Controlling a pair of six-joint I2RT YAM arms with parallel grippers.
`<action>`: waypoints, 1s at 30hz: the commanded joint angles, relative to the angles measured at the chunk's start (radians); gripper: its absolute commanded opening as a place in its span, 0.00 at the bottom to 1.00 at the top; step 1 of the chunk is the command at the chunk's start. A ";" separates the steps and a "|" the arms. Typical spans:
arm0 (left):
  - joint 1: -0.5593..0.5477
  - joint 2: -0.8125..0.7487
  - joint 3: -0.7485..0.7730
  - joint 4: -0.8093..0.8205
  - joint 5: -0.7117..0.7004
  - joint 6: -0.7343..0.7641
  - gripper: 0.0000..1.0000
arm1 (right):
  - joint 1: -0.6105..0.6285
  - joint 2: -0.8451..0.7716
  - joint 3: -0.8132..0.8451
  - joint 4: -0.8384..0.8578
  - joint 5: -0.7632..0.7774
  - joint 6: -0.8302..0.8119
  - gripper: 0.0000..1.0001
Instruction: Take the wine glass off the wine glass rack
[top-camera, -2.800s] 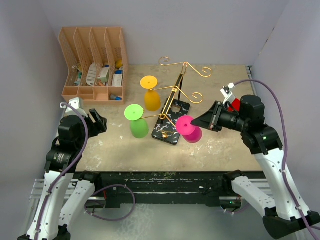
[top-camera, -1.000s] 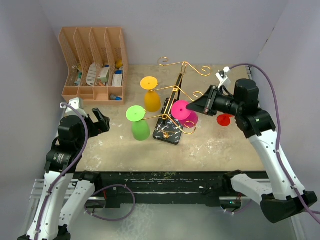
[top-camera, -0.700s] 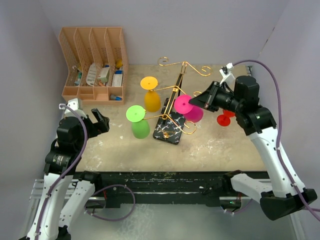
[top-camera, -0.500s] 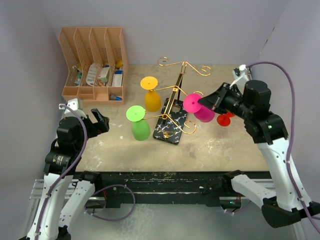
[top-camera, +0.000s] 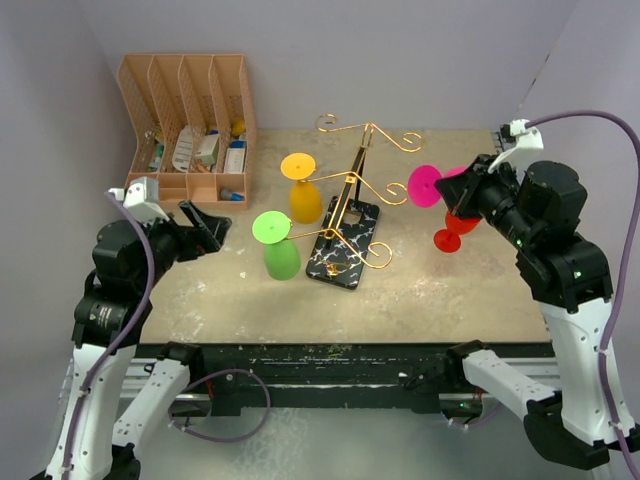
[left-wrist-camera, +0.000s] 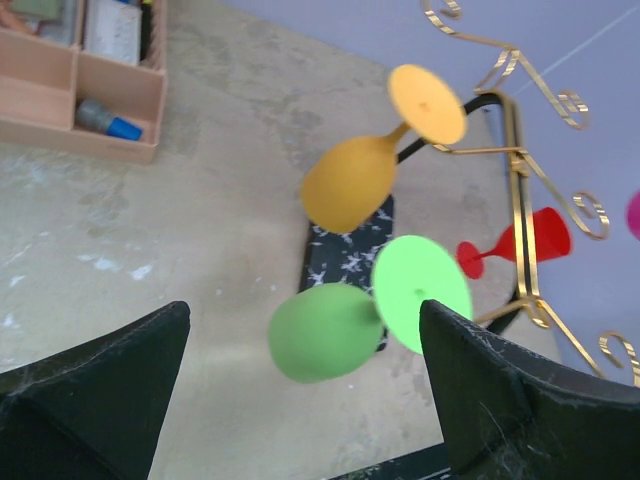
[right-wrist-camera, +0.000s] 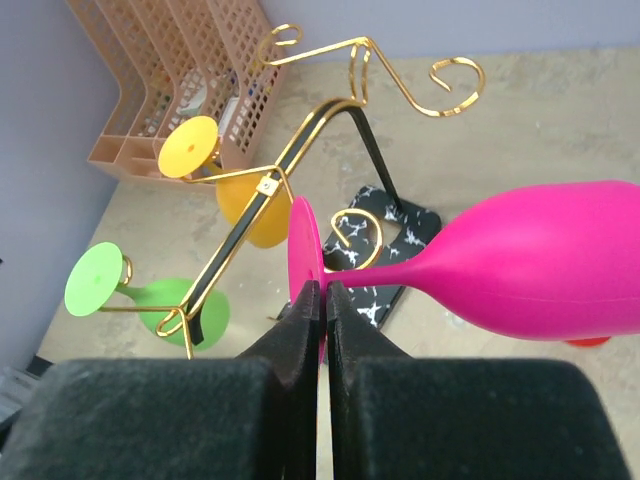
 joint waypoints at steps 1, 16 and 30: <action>-0.004 0.035 0.110 0.063 0.184 -0.082 0.99 | 0.002 0.032 0.051 0.154 -0.111 -0.166 0.00; -0.003 0.136 0.158 0.268 0.554 -0.461 0.96 | 0.648 0.232 0.231 0.294 0.435 -0.592 0.00; -0.004 0.143 -0.040 0.687 0.720 -1.014 0.84 | 1.036 0.114 -0.205 0.924 0.690 -1.239 0.00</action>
